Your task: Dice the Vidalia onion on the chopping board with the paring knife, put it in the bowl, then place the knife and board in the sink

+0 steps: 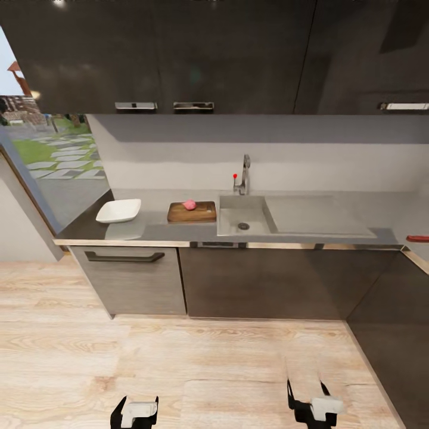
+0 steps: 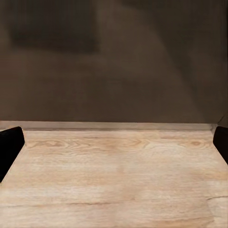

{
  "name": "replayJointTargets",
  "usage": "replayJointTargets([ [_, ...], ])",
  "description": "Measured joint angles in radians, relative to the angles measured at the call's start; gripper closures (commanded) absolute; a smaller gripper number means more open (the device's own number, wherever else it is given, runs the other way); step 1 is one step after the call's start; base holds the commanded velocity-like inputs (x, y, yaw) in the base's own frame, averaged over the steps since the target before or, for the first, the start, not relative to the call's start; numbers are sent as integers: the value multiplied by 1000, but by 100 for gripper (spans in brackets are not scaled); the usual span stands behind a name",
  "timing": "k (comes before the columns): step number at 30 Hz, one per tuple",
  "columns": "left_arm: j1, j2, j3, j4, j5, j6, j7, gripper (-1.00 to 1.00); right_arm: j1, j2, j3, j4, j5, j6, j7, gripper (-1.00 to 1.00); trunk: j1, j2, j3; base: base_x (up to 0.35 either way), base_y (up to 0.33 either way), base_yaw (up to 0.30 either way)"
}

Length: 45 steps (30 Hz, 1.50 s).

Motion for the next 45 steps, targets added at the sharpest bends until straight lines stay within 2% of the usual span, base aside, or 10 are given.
replayJointTargets([
  [3, 0, -1, 0, 0, 0, 2, 0, -100, 15, 6, 0, -2, 1, -57, -2, -100, -12, 21, 9, 0, 0, 0],
  [10, 0, -2, 0, -1, 0, 21, 0, -100, 22, 24, -3, -20, 1, -58, -6, -100, -38, 70, 31, 0, 0, 0],
  [13, 0, -2, 0, -1, 0, 21, 0, -100, 22, 34, -2, -14, 1, -58, -3, -100, -38, 70, 32, 0, 0, 0],
  [36, 0, -3, 0, -1, 0, 22, 0, -100, 22, 39, -3, -4, 1, -58, -5, -100, -38, 70, 32, 0, 0, 0],
  [45, 0, -3, 0, -1, 1, 23, 0, -100, 23, 42, -4, -6, -1, -58, -9, -100, -39, 70, 33, 216, -74, -32],
])
